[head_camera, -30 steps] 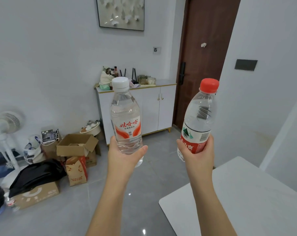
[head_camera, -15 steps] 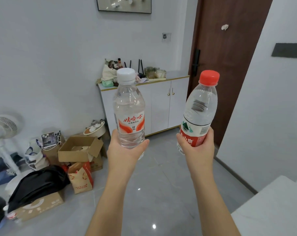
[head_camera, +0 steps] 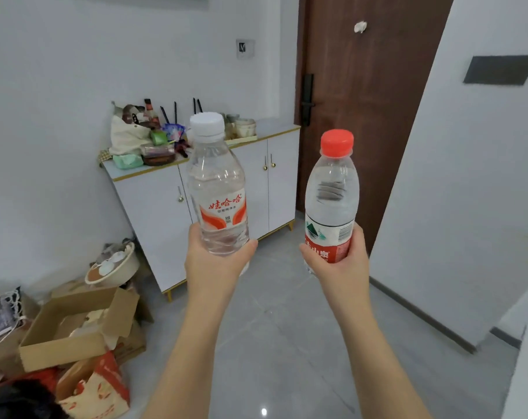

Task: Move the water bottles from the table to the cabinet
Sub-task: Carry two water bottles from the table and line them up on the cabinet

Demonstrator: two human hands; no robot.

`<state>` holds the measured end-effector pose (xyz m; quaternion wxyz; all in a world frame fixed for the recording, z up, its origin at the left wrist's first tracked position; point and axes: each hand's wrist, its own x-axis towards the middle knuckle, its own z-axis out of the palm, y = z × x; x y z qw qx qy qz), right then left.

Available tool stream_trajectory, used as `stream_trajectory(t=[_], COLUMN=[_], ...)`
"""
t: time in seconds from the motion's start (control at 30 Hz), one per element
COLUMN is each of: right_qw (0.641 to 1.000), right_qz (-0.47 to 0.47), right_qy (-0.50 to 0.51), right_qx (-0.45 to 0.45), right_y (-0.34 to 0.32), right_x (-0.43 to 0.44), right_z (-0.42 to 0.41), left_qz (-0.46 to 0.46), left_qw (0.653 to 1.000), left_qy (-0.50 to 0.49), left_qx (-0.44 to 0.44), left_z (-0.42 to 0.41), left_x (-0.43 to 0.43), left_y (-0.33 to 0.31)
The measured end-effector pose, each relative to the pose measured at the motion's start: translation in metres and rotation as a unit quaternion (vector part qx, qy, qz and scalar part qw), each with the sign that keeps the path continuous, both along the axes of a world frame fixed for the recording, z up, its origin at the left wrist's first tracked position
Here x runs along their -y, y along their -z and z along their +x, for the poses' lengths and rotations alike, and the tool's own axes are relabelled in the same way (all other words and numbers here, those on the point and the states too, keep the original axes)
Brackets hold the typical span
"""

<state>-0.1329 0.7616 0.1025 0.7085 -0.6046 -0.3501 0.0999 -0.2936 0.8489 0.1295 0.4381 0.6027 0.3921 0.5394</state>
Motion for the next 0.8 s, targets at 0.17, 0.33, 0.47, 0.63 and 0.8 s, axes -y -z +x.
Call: stream_trajectory(t=[0.17, 0.33, 0.47, 0.63, 0.8], right_qw=[0.998, 0.997, 0.997, 0.999, 0.999], right_qz=[0.022, 0.014, 0.001, -0.004, -0.016], right_qy=[0.056, 0.076, 0.069, 0.041, 0.019], right_qx=[-0.014, -0.020, -0.026, -0.031, -0.020], right_y=[-0.006, -0.002, 0.010, 0.021, 0.007], right_x=[-0.077, -0.138, -0.185, -0.255, -0.326], right_z=[0.015, 0.039, 0.072, 0.133, 0.218], left_qz=[0.026, 0.012, 0.005, -0.010, -0.010], left_qw=[0.999, 0.998, 0.998, 0.998, 0.999], left_qy=[0.032, 0.060, 0.069, 0.066, 0.038], left_qx=[0.003, 0.011, 0.013, 0.009, 0.013], left_z=[0.015, 0.042, 0.079, 0.141, 0.217], left_x=[-0.092, -0.156, -0.202, -0.264, -0.331], left_y=[-0.002, 0.008, 0.017, 0.027, 0.015])
